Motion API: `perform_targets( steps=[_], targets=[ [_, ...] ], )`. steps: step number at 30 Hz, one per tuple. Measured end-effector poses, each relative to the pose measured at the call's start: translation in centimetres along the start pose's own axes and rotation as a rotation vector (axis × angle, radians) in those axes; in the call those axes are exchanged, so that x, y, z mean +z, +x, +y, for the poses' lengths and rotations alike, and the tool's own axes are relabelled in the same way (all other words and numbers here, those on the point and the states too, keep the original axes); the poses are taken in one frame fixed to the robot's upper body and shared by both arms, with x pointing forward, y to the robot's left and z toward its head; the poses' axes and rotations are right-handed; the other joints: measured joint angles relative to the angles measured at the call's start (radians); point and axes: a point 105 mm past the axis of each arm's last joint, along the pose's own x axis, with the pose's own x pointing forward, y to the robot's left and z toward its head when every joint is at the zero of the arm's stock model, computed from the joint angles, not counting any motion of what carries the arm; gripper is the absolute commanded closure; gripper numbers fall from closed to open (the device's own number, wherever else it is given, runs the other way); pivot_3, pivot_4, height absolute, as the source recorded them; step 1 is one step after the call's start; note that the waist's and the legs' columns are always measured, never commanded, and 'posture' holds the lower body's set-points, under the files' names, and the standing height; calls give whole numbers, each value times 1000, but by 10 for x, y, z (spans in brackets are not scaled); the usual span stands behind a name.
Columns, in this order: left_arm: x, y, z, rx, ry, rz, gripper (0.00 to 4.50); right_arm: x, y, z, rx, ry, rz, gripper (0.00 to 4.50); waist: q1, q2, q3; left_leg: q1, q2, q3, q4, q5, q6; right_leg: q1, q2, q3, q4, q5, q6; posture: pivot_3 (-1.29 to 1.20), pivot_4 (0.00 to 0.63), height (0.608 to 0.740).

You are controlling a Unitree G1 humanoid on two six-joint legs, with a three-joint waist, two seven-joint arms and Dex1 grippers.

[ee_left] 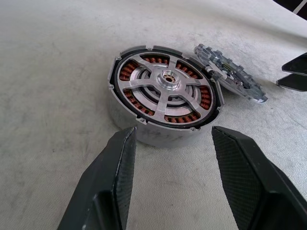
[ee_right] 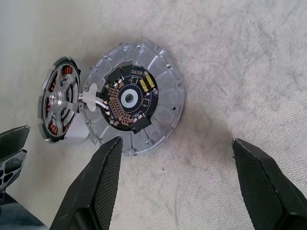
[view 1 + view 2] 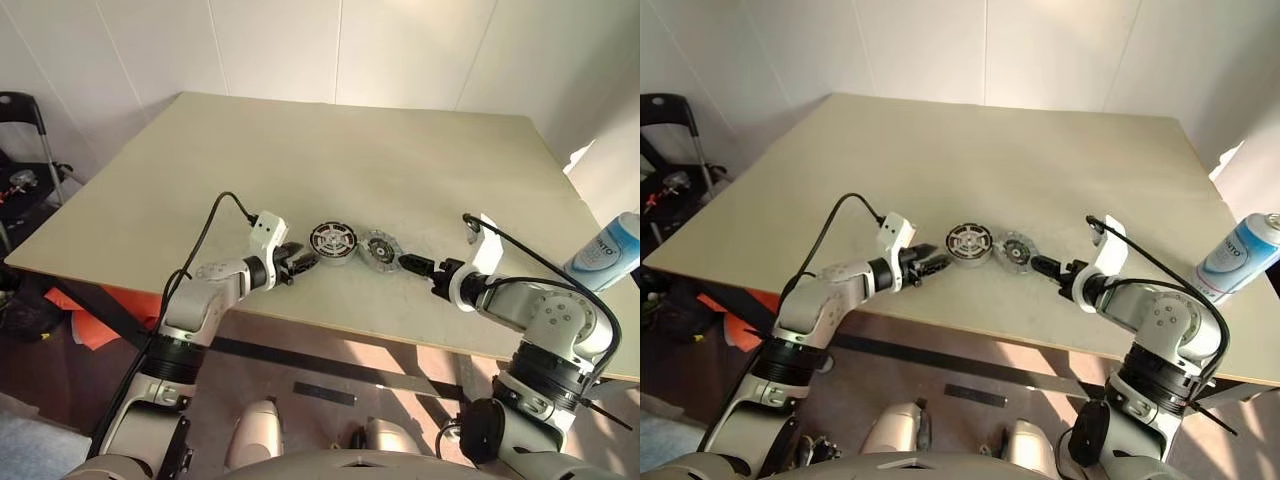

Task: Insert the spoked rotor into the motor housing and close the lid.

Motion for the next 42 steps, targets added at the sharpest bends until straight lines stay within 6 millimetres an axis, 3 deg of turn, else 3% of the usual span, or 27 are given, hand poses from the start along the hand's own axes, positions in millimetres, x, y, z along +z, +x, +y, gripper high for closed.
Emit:
perform_targets(
  steps=[18,29,37,42],
  targets=[
    [-4,-2,2,1,23,26,1845,-35,2,41,82,222,199,395,-5,3,-2,-1,-1,0,-6,1,-2,-1,0,0,-6,-2,12,0,0,740],
    [-7,-6,3,13,27,35,1845,-9,27,46,72,336,155,395,-5,3,-2,-9,-3,0,-5,1,-2,-2,-1,0,-15,4,20,0,0,740],
    [-6,-7,3,15,33,33,1845,5,36,46,73,300,67,395,-5,3,-2,-12,-4,-1,-4,1,-2,-5,-1,0,-14,8,16,0,0,740],
    [-7,-6,2,14,34,37,1845,25,40,58,126,247,-15,395,-5,3,-2,-14,-4,-1,-4,1,-2,-6,-1,0,-14,8,15,0,0,740]
  ],
)
